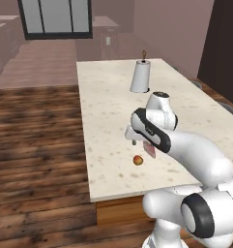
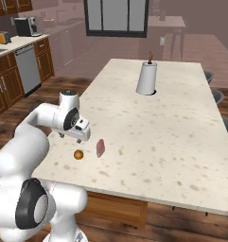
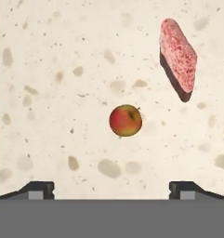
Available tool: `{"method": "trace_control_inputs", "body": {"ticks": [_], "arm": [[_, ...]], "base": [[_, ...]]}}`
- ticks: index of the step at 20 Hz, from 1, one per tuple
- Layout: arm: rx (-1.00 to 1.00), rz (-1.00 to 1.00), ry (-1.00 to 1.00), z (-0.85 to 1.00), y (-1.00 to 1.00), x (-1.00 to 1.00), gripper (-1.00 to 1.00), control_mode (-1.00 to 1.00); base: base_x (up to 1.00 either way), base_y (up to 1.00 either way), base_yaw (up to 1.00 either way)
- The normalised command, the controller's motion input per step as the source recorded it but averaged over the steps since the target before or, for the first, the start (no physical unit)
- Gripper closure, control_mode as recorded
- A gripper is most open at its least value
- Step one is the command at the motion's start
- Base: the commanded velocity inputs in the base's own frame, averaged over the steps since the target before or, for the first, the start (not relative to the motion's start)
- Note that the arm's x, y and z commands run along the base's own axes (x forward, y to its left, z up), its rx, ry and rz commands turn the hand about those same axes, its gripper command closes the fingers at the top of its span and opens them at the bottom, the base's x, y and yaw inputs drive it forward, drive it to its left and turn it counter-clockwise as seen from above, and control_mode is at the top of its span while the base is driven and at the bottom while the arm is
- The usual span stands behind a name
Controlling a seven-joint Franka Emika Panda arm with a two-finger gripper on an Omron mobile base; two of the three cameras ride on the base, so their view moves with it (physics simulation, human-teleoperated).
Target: Open the fridge, remove the apple, squash, and steak, and place them on any counter.
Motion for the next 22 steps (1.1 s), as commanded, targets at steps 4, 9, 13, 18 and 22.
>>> {"method": "trace_control_inputs", "body": {"ticks": [4, 9, 13, 18, 22], "arm": [[-0.03, 0.00, 0.05, 1.00, -0.01, -0.66, -1.00, -1.00], [0.00, 0.00, 0.02, 1.00, -0.04, -0.84, -1.00, -1.00], [0.00, 0.00, 0.00, 1.00, -0.01, -0.79, -1.00, -1.00], [0.00, 0.00, -0.08, 0.67, -0.06, -0.82, -1.00, -1.00], [0.00, 0.02, -0.11, 0.22, -0.30, -0.75, -1.00, -1.00]], "base": [[0.00, 0.00, 0.00], [0.00, 0.00, 0.00], [0.00, 0.00, 0.00], [0.00, 0.00, 0.00], [0.00, 0.00, 0.00]]}}
